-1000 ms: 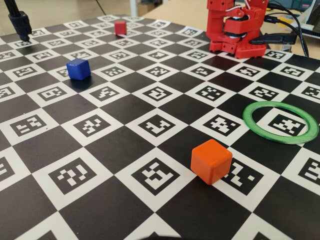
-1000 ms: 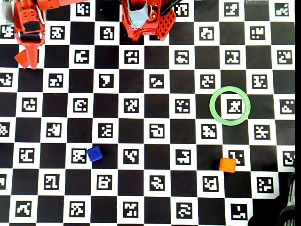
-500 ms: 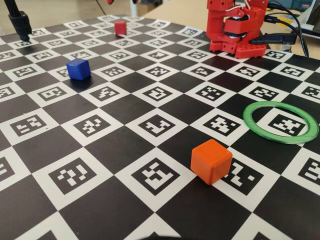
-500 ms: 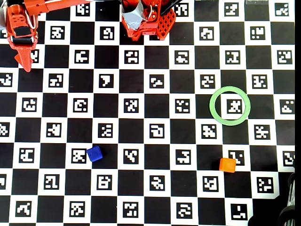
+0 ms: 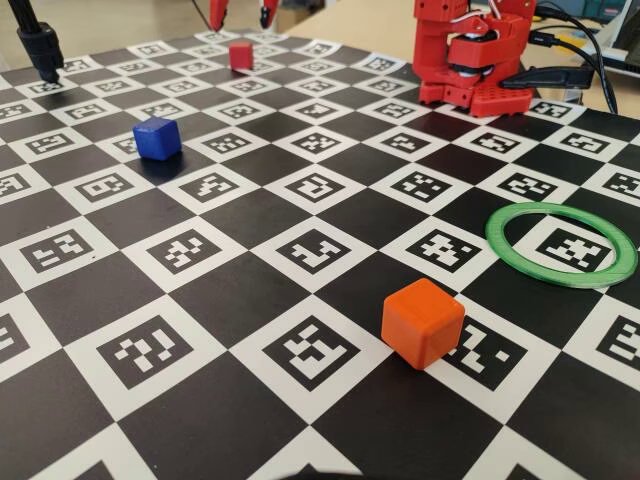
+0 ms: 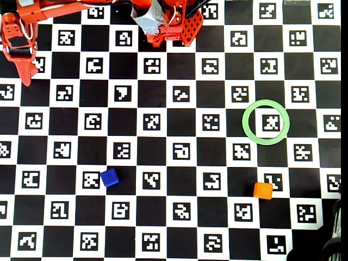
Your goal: Grab the red cube then put it in the green circle then put the blue cube on top and finally the orange cube on top
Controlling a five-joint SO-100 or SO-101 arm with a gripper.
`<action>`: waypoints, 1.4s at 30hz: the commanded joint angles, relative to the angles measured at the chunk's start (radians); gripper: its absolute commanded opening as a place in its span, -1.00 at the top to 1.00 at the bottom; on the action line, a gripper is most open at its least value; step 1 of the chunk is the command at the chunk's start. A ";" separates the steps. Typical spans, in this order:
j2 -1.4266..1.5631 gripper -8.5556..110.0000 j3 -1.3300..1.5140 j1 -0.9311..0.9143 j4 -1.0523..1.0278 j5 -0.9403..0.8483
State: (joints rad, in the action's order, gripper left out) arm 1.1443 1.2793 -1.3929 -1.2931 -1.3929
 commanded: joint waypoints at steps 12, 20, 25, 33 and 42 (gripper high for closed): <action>-0.021 0.08 -0.035 0.003 0.143 0.011; -0.057 0.07 -0.029 -0.002 0.178 0.012; -0.067 0.07 -0.020 -0.003 0.178 0.009; -0.064 0.07 0.018 0.005 0.199 0.012; -0.060 0.07 0.035 0.012 0.210 0.035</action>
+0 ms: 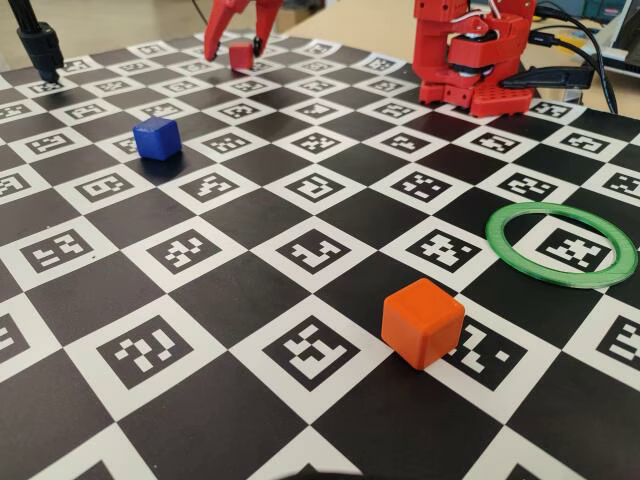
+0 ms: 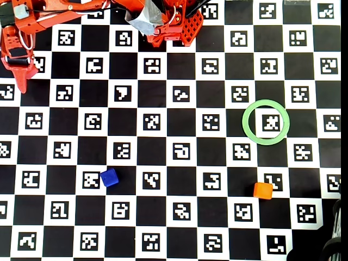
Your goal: Grab the red cube then put it in the green circle then put the blue cube on top and finally the orange cube on top
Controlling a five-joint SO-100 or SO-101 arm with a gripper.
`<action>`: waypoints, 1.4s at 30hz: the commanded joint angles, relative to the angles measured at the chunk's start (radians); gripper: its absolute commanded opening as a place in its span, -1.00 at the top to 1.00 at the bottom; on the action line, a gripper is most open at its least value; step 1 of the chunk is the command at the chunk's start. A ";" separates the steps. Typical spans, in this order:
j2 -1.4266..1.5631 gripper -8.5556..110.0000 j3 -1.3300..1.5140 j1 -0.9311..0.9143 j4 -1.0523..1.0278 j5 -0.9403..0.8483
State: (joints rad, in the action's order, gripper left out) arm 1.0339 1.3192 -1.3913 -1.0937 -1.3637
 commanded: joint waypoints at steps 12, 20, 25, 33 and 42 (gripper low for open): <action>0.064 0.08 -0.008 0.021 -0.020 0.051; 0.074 0.08 -0.008 0.025 -0.054 0.086; 0.083 0.08 -0.009 0.029 -0.071 0.149; 0.089 0.08 -0.012 0.032 -0.075 0.242; 0.091 0.08 -0.018 0.038 -0.077 0.351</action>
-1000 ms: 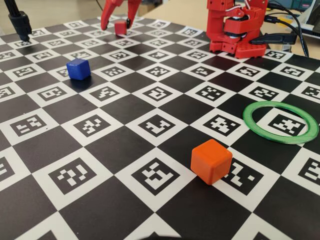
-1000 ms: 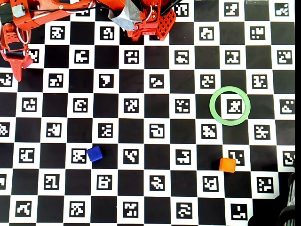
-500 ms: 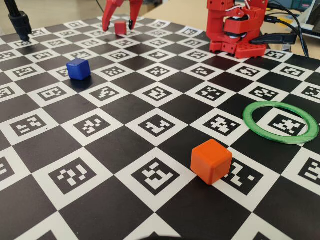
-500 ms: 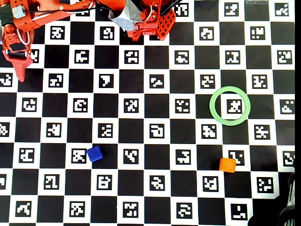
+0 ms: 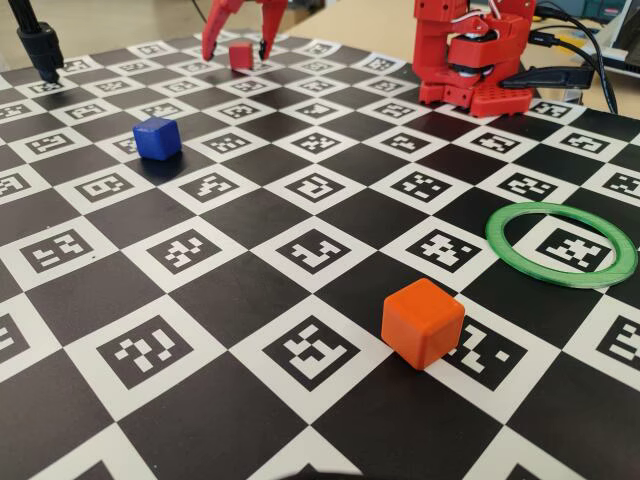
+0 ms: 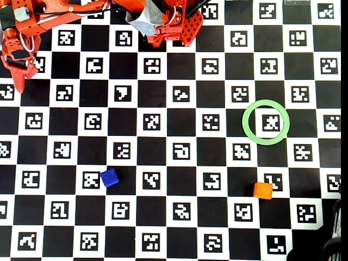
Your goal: Grab the red cube then put it in the green circle then put the blue cube on top and finally the orange cube on top
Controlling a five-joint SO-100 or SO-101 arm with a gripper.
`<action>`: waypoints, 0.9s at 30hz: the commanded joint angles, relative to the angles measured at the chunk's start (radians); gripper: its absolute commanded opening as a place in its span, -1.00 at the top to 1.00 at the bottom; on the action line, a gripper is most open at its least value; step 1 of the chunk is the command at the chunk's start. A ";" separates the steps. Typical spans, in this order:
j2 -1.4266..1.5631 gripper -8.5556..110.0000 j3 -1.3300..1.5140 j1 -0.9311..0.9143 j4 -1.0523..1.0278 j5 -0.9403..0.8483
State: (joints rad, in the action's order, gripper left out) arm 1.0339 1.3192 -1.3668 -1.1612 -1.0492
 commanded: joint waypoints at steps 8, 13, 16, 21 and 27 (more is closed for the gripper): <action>0.086 0.09 -0.051 0.023 -0.043 0.121; 0.086 0.09 -0.054 0.031 -0.052 0.163; 0.080 0.09 -0.067 0.032 -0.051 0.189; 0.069 0.09 -0.098 0.029 -0.051 0.239; 0.063 0.10 -0.103 0.032 -0.058 0.295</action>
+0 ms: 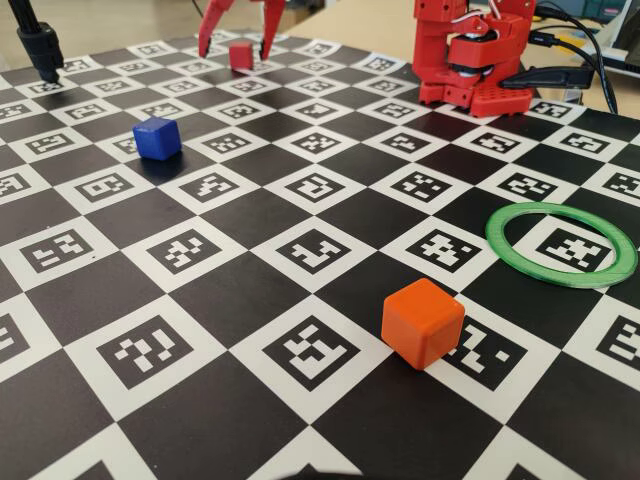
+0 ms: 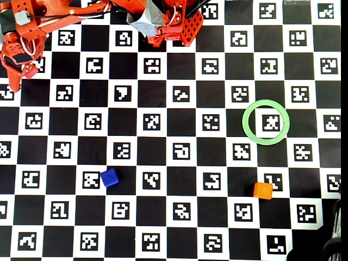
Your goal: Grab the red cube then put it in the green circle then put the blue cube on top and finally the orange cube on top
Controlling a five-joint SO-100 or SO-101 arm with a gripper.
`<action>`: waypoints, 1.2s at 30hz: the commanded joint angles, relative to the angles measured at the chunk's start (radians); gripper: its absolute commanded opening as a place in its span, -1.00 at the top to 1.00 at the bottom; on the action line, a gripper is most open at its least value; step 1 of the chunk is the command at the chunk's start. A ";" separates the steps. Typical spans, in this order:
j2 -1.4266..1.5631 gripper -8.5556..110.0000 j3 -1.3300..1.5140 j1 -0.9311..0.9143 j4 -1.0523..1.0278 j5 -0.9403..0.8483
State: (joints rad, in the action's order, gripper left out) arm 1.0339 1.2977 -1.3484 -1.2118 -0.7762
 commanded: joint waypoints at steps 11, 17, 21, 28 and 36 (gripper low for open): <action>0.048 0.10 -0.100 0.018 -0.032 0.132; 0.032 0.10 -0.097 0.023 -0.003 0.195; 0.021 0.10 -0.095 0.023 0.020 0.216; 0.006 0.10 -0.110 0.021 0.031 0.222; 0.002 0.10 -0.117 0.015 0.046 0.218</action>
State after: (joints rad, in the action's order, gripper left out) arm 1.0032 1.2640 -1.3361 -1.1766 -0.5553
